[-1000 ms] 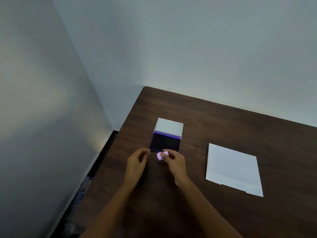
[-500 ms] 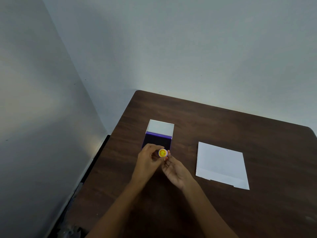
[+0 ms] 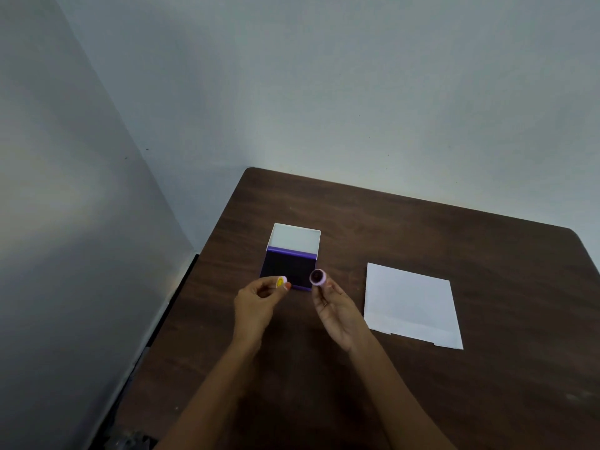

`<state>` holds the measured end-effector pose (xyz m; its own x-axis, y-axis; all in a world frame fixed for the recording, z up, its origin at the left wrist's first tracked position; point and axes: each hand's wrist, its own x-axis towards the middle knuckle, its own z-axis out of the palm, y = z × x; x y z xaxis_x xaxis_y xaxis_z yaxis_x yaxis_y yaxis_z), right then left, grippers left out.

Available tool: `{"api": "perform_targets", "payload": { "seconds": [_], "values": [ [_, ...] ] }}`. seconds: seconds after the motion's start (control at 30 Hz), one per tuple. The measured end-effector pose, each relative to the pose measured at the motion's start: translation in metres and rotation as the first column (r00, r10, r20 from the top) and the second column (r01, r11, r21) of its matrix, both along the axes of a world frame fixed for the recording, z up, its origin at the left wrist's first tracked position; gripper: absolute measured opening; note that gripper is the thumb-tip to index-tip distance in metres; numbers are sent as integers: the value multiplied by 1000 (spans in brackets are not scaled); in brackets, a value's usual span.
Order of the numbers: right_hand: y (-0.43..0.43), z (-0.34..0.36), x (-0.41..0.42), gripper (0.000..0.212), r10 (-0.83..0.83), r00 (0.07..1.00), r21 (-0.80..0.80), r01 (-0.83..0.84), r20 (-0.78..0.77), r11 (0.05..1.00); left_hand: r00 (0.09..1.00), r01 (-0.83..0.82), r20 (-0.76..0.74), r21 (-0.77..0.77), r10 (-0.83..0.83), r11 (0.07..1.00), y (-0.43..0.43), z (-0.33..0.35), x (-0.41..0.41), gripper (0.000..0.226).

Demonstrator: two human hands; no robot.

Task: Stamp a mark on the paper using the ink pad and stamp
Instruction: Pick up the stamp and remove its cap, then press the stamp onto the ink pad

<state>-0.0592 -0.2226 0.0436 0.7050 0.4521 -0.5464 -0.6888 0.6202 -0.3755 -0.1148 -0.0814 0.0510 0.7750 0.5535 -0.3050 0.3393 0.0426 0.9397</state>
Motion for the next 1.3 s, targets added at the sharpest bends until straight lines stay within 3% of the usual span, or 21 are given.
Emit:
{"api": "perform_targets", "payload": {
  "seconds": [0.13,0.23,0.37,0.47,0.6,0.63,0.67,0.73,0.77,0.9,1.0,1.17,1.3],
  "values": [
    [-6,6,3,27,-58,994,209,77,-97,975,974,218,-132,304,-186,928,6,-23,-7,26],
    [-7,9,3,47,-67,993,283,91,-94,955,929,369,-206,425,-309,827,6,-41,-11,30],
    [-6,8,6,33,-79,993,227,97,-89,969,883,469,-275,473,-380,746,5,-57,-11,39],
    [-4,5,9,28,-105,994,139,110,-43,984,875,482,-287,449,-389,752,7,-62,-11,57],
    [-2,-3,20,19,-93,994,-55,96,54,994,961,275,-113,445,-251,853,21,-63,-9,49],
    [0,-7,23,17,-68,991,-179,88,116,980,974,222,-80,473,-210,853,27,-65,-6,48],
    [2,-12,27,15,2,979,-390,80,206,917,981,188,-62,500,-181,845,33,-67,-2,49],
    [8,-20,31,13,202,916,-753,142,345,642,983,178,-66,552,-170,815,43,-71,8,56],
    [12,-23,33,16,263,881,-815,202,394,544,978,201,-73,584,-196,786,46,-72,14,59],
    [33,-26,47,12,546,630,-833,417,553,362,940,317,-146,710,-309,629,50,-80,28,66],
    [47,-30,57,13,708,463,-819,493,533,294,930,343,-184,742,-317,577,51,-88,28,68],
    [53,-40,62,18,770,414,-820,522,485,236,927,354,-209,759,-310,546,51,-94,30,69],
    [54,-44,62,17,777,426,-833,509,464,218,933,335,-193,776,-304,535,52,-96,29,67]
  ]
}}
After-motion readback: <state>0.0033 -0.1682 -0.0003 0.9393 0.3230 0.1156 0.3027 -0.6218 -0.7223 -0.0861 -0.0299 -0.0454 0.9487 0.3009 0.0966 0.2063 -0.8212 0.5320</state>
